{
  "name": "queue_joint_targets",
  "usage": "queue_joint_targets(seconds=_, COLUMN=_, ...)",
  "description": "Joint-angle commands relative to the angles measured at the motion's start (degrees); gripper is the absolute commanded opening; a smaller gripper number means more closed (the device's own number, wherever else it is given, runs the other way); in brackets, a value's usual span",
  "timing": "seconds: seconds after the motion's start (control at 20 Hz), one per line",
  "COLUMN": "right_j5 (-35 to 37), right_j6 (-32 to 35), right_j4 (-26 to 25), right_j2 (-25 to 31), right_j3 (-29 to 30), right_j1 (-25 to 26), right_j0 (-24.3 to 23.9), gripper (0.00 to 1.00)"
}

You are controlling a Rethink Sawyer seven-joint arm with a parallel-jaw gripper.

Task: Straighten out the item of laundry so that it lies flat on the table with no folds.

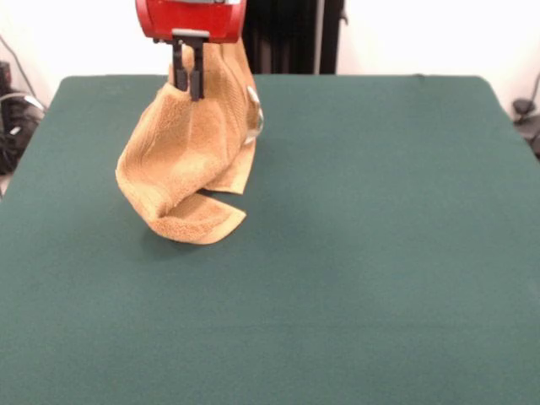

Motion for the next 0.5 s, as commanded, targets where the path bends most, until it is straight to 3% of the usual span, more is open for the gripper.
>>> queue_joint_targets(seconds=0.05, right_j5=3.79, right_j6=-9.15, right_j4=4.77, right_j2=9.04, right_j3=4.10, right_j1=-0.32, right_j0=-7.25, gripper=0.00)
queue_joint_targets(seconds=0.3, right_j5=5.15, right_j6=-8.01, right_j4=3.62, right_j2=9.53, right_j3=3.09, right_j1=-0.51, right_j0=-6.78, gripper=0.00)
queue_joint_targets(seconds=0.5, right_j5=5.48, right_j6=-1.58, right_j4=4.55, right_j2=8.42, right_j3=3.80, right_j1=-2.37, right_j0=-3.15, gripper=0.00)
